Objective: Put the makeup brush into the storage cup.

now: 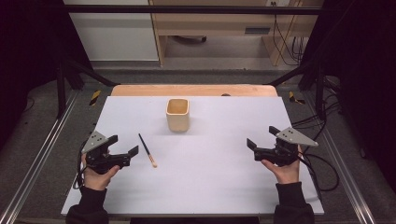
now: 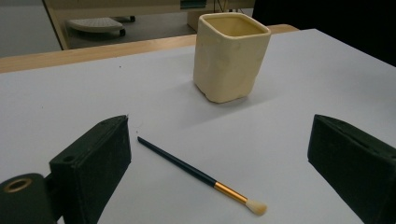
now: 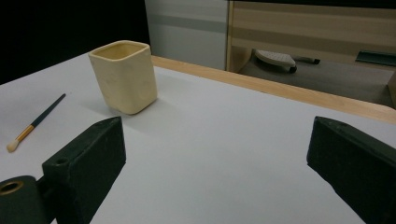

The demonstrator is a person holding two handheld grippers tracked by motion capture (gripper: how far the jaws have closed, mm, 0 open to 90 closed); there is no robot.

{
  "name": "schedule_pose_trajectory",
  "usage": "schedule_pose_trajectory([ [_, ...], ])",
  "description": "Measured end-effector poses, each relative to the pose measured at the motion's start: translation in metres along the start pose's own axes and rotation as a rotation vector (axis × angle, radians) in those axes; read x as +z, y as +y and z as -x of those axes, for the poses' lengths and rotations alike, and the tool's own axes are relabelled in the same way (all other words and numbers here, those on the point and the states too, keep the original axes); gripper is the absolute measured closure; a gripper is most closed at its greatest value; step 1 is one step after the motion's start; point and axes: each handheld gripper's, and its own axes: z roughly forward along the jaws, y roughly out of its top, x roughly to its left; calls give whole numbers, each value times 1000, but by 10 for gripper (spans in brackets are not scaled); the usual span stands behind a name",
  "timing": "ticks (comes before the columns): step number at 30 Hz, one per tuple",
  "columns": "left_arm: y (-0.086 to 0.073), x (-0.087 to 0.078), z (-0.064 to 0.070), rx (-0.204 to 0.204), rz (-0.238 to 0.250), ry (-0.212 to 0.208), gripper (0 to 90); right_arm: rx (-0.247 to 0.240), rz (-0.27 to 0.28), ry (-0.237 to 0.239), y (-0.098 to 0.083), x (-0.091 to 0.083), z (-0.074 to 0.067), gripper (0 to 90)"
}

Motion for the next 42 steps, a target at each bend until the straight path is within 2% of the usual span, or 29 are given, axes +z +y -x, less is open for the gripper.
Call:
schedule_pose_trajectory([
  [10,-1,5,4,0,-13,11,61,2,-15,-13,-4,-4,3,49],
  [20,-3,13,9,9,-46,18,67,-4,-37,-13,-7,-1,-1,49],
  [32,-3,21,10,9,-75,45,80,-2,-49,-14,-8,1,-3,49],
  [42,-4,37,12,18,-118,69,93,-4,-54,-15,-8,0,-2,49],
])
